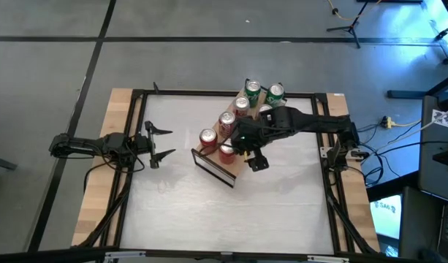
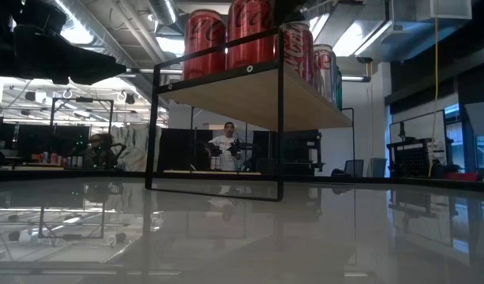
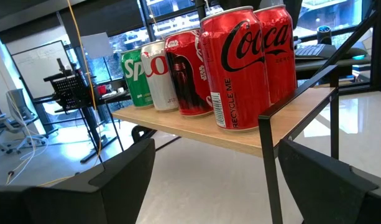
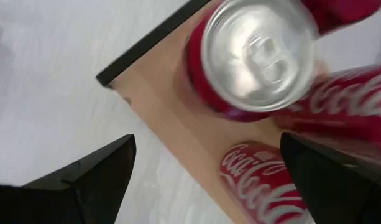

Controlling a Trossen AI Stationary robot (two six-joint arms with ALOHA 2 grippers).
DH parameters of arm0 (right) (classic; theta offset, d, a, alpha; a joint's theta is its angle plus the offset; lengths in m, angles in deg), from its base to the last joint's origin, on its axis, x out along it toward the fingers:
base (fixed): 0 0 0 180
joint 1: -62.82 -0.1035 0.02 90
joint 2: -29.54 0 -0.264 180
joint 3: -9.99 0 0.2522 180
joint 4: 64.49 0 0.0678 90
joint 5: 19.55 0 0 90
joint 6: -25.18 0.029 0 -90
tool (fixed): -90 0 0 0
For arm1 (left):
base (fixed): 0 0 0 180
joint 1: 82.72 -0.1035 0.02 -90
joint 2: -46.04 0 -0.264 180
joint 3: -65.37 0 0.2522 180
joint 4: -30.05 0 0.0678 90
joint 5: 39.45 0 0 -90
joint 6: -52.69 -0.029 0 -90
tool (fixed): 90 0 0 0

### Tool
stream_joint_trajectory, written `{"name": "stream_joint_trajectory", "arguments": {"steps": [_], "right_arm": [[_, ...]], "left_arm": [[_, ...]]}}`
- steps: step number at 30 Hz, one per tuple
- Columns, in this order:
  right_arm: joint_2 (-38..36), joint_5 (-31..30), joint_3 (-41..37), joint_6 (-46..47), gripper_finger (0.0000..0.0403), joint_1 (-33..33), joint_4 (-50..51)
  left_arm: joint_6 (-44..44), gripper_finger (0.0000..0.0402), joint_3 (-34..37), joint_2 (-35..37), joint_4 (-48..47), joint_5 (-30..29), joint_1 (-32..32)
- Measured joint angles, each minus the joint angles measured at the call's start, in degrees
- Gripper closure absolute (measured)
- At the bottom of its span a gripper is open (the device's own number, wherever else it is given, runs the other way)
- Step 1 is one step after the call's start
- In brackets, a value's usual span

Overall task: Place canned beverage on shelf
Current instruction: Put the red-black soda can on the shelf aligned with the other red-black soda can

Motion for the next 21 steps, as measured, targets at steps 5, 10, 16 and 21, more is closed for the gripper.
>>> {"name": "stream_joint_trajectory", "arguments": {"steps": [5, 10, 16, 21], "right_arm": [[-0.3, -2.0, 3.8, 0.1, 0.0010, 0.0, -1.4], [-0.3, -3.0, 6.7, 0.1, 0.0010, 0.0, -3.7], [-0.3, -0.3, 6.7, 0.1, 0.0010, 0.0, -6.9], [-0.3, -0.2, 5.3, -0.3, 0.0010, 0.0, -11.1]], "left_arm": [[0.0, 0.0072, 0.0, 0.0, 0.0, 0.0, 0.0], [0.0, 0.0072, 0.0, 0.0, 0.0, 0.0, 0.0], [0.0, 0.0072, 0.0, 0.0, 0.0, 0.0, 0.0], [0.0, 0.0072, 0.0, 0.0, 0.0, 0.0, 0.0]]}}
